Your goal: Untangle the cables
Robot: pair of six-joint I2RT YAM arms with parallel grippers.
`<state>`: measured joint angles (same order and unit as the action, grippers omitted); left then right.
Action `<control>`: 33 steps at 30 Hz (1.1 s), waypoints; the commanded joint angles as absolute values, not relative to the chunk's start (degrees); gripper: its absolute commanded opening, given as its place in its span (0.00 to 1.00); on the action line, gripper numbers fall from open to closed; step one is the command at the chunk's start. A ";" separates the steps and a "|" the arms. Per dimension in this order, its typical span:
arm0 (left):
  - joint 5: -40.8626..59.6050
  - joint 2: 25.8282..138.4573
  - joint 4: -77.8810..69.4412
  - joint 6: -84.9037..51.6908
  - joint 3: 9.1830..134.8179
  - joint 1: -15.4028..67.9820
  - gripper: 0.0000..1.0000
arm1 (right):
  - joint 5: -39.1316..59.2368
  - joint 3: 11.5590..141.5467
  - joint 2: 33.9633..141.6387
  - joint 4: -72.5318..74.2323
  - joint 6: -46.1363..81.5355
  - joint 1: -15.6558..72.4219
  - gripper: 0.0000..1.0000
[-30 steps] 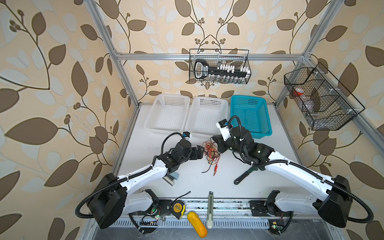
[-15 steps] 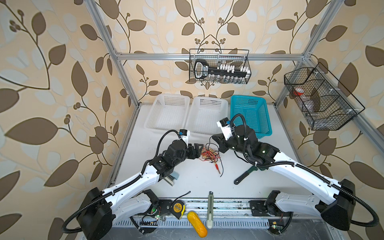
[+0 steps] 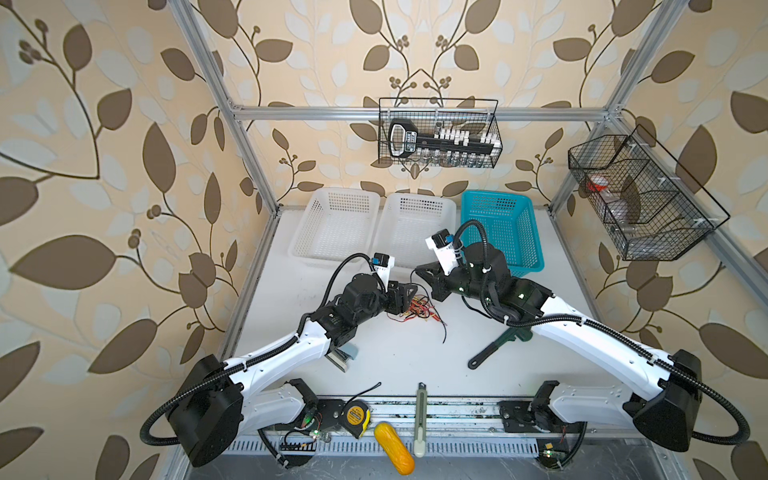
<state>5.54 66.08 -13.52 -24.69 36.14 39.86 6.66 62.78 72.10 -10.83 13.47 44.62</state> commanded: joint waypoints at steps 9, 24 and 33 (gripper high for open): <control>2.89 69.95 -15.87 -22.33 40.05 40.50 0.00 | 8.22 63.23 72.70 -6.39 13.90 45.01 0.00; 0.10 72.92 -11.10 -28.04 44.43 40.49 0.00 | 3.08 43.44 62.51 0.50 17.18 38.65 0.46; 1.27 72.78 -9.25 -29.22 45.86 40.44 0.00 | 1.68 29.85 57.73 8.92 17.40 38.03 0.58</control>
<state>1.06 73.73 -8.05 -28.32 42.59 40.16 1.67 32.42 57.01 3.66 16.93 37.87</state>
